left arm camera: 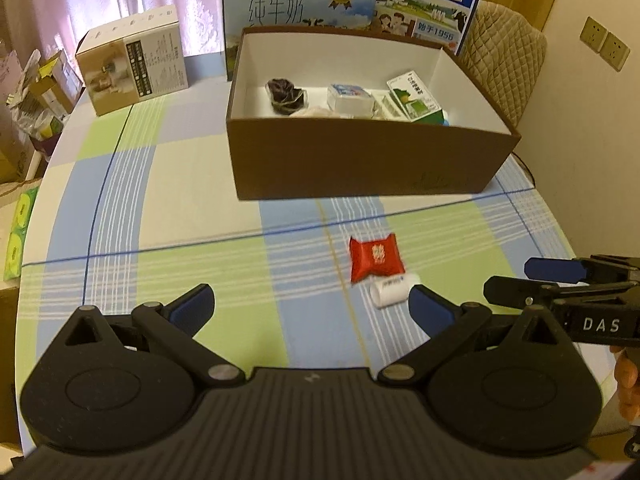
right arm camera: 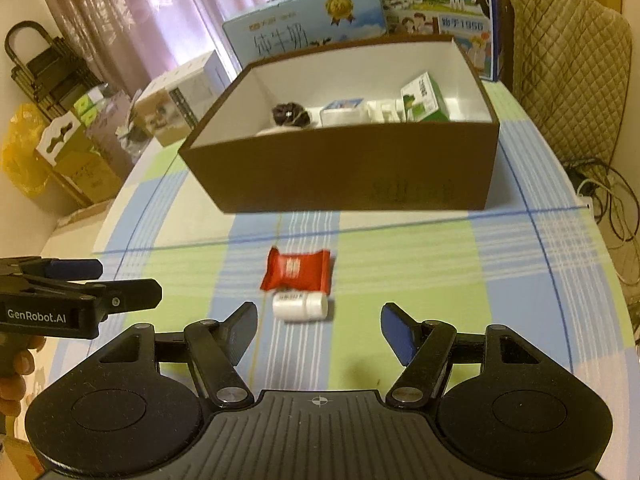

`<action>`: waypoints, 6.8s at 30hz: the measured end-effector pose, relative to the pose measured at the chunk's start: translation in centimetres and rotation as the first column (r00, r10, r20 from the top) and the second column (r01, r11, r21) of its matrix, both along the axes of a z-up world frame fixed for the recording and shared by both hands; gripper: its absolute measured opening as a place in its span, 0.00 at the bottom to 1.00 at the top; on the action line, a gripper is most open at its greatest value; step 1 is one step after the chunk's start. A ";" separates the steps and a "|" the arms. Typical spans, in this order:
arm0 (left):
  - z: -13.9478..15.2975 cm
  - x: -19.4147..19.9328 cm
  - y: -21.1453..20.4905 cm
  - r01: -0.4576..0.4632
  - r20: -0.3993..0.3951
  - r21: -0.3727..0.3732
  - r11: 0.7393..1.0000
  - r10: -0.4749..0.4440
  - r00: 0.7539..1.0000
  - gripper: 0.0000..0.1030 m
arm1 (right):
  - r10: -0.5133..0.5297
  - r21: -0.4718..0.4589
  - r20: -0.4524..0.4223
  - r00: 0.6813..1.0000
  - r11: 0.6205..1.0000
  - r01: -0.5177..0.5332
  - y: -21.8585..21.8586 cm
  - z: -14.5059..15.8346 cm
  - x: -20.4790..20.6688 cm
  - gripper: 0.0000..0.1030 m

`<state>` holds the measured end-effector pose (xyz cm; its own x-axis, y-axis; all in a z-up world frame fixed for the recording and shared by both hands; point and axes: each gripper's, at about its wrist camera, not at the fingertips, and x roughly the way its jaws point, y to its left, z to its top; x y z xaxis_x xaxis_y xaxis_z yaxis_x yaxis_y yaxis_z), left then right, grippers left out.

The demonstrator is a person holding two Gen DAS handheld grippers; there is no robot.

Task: Organize objects
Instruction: 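Withdraw both tools from the box toward the red candy and white bottle, then grasp the white pill bottle with the right gripper while left moves toward the red candy, then grasp the red candy packet with the left gripper while right holds the white bottle, then carry the red candy and white bottle over the brown box with both grippers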

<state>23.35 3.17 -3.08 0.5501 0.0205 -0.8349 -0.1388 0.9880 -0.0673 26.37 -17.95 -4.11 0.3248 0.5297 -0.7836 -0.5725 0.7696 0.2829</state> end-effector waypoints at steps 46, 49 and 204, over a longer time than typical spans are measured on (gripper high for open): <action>-5.7 -0.1 2.3 -0.056 -0.123 0.047 0.997 0.061 0.991 0.99 | 0.057 -0.118 -0.006 0.998 0.991 -0.057 5.3 -6.2 0.1 0.63; -6.2 0.4 2.5 -0.059 -0.127 0.046 0.997 0.064 0.990 0.99 | 0.063 -0.130 -0.003 0.998 0.990 -0.062 6.0 -6.8 0.5 0.63; 0.0 10.6 0.1 0.255 0.131 0.044 0.966 -0.259 0.957 0.23 | -0.016 0.046 0.155 0.988 0.999 0.009 1.6 1.1 9.5 0.43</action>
